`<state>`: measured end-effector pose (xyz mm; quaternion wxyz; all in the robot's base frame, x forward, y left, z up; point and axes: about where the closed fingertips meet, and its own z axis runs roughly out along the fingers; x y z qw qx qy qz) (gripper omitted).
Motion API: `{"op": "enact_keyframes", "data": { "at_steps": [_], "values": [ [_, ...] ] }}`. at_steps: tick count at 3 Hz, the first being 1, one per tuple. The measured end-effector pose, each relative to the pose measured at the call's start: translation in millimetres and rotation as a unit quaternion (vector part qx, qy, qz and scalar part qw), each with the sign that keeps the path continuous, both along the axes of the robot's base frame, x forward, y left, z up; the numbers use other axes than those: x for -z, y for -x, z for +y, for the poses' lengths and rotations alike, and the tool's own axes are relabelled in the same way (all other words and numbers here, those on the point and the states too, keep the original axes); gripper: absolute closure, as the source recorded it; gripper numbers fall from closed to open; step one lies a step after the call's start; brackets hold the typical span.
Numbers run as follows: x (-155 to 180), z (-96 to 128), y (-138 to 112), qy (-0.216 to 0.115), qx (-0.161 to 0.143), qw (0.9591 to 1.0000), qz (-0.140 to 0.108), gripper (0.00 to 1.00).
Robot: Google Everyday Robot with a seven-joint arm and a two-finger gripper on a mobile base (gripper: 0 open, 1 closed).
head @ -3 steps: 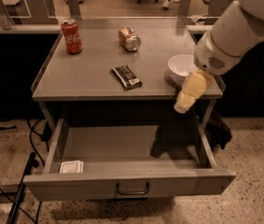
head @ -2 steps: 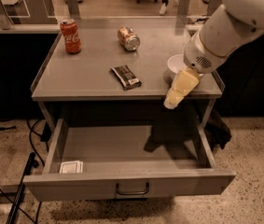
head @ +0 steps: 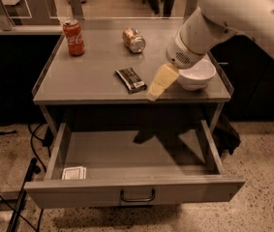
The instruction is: Place rxbar chocolate into top drawer
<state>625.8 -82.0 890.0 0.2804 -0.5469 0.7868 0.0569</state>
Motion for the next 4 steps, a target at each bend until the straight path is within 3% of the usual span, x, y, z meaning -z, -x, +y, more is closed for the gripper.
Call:
{"op": "enact_keyframes", "data": {
  "at_steps": [1, 3, 4],
  "values": [
    [5.6, 17.9, -16.9, -0.010, 0.006, 0.9999, -0.001, 0.00],
    [36.9, 43.3, -45.9, -0.043, 0.046, 0.9972, 0.041, 0.00],
    [46.8, 56.6, -56.8, -0.059, 0.066, 0.9948, 0.051, 0.00]
  ]
}}
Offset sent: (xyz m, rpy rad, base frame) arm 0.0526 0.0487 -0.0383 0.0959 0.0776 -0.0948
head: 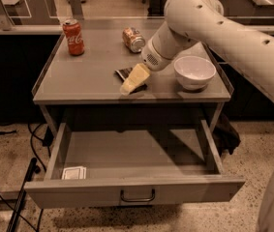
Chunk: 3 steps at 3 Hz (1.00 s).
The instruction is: Place rxbar chocolate into top drawer
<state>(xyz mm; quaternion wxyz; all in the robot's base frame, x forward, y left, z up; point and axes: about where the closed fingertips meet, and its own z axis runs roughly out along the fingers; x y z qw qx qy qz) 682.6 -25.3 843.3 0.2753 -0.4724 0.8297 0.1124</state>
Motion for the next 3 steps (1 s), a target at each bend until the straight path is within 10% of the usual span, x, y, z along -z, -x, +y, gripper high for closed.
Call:
{"op": "enact_keyframes", "data": {
  "at_steps": [3],
  "values": [
    [3.6, -2.5, 5.2, -0.007, 0.016, 0.9998, -0.005, 0.00]
  ]
}}
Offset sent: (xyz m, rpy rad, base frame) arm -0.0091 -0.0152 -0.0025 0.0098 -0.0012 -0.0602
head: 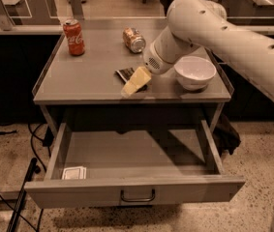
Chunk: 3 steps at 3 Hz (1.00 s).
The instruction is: Place rxbar chocolate into top drawer
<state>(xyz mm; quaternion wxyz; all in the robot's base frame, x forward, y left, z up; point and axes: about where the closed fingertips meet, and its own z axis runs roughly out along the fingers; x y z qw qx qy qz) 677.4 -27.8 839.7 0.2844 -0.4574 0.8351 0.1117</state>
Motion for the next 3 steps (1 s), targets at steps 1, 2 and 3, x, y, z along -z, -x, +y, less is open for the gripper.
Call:
{"op": "enact_keyframes", "data": {
  "at_steps": [1, 2, 3],
  "values": [
    [1.5, 3.7, -3.1, -0.003, 0.002, 0.9999, -0.010, 0.00],
    [4.7, 8.0, -10.0, -0.004, 0.006, 0.9999, -0.014, 0.00],
    [12.4, 7.9, -17.8, -0.003, 0.024, 0.9997, -0.007, 0.00]
  ]
}}
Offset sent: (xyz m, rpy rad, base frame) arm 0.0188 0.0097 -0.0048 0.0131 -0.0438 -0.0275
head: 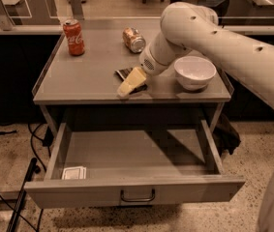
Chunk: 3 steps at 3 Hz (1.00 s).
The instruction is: Place rxbar chocolate into top drawer
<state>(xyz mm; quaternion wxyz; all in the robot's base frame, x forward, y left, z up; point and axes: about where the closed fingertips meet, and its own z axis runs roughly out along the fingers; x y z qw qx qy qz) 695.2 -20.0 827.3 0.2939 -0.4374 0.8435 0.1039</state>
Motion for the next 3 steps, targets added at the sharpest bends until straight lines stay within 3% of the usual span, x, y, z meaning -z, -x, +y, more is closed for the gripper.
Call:
{"op": "enact_keyframes", "data": {
  "at_steps": [1, 2, 3],
  "values": [
    [9.3, 0.3, -9.6, -0.004, 0.018, 0.9998, 0.009, 0.00],
    [18.6, 4.8, -17.7, -0.009, 0.028, 0.9994, 0.017, 0.06],
    [23.7, 9.4, -22.0, -0.012, 0.032, 0.9991, 0.023, 0.25]
  ]
}}
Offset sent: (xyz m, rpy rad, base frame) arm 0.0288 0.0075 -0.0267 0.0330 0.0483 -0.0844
